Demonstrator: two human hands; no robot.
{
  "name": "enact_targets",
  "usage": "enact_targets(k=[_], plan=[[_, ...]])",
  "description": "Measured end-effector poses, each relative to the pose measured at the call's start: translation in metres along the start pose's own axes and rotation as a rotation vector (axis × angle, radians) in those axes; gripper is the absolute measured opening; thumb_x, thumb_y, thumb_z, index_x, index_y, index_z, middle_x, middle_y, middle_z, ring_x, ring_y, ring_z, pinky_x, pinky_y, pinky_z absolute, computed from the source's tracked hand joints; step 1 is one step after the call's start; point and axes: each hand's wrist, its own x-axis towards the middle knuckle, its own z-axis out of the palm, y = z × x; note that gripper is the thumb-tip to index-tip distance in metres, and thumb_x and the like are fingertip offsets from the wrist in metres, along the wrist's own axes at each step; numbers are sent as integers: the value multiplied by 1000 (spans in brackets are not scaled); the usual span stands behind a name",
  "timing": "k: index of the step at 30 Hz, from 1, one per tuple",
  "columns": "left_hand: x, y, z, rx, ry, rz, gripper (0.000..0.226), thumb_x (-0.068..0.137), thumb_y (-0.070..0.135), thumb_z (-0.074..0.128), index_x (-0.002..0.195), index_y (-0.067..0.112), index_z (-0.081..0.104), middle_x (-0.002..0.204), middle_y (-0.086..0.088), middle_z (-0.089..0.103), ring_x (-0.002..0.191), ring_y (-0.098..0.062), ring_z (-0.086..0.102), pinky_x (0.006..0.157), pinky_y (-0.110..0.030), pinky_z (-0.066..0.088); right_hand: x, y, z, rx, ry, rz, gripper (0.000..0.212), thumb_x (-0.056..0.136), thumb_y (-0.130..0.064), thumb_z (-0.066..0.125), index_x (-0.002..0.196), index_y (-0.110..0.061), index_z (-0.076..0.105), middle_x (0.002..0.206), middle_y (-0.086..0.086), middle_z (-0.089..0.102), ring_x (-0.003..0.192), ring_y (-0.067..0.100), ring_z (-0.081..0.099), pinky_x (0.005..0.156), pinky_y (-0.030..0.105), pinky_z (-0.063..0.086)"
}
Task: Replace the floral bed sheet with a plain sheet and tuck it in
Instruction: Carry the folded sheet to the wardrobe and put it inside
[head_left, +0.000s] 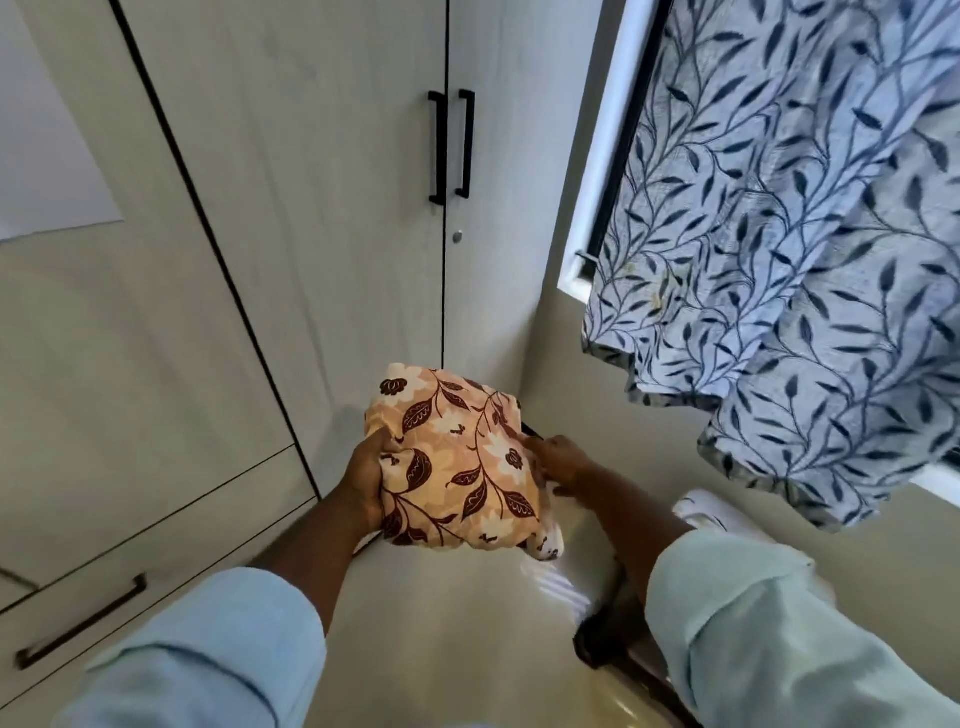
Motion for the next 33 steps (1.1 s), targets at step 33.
enact_targets(k=[33], plan=[[175, 113, 76, -263, 359, 297, 42, 86, 13, 33, 106, 7, 69, 92, -19, 74, 79, -38, 72, 83, -46, 51, 217, -358, -22, 77, -120, -962, 54, 93, -18, 69, 143, -26, 51, 130, -2, 59, 95, 9, 65, 76, 22, 54]])
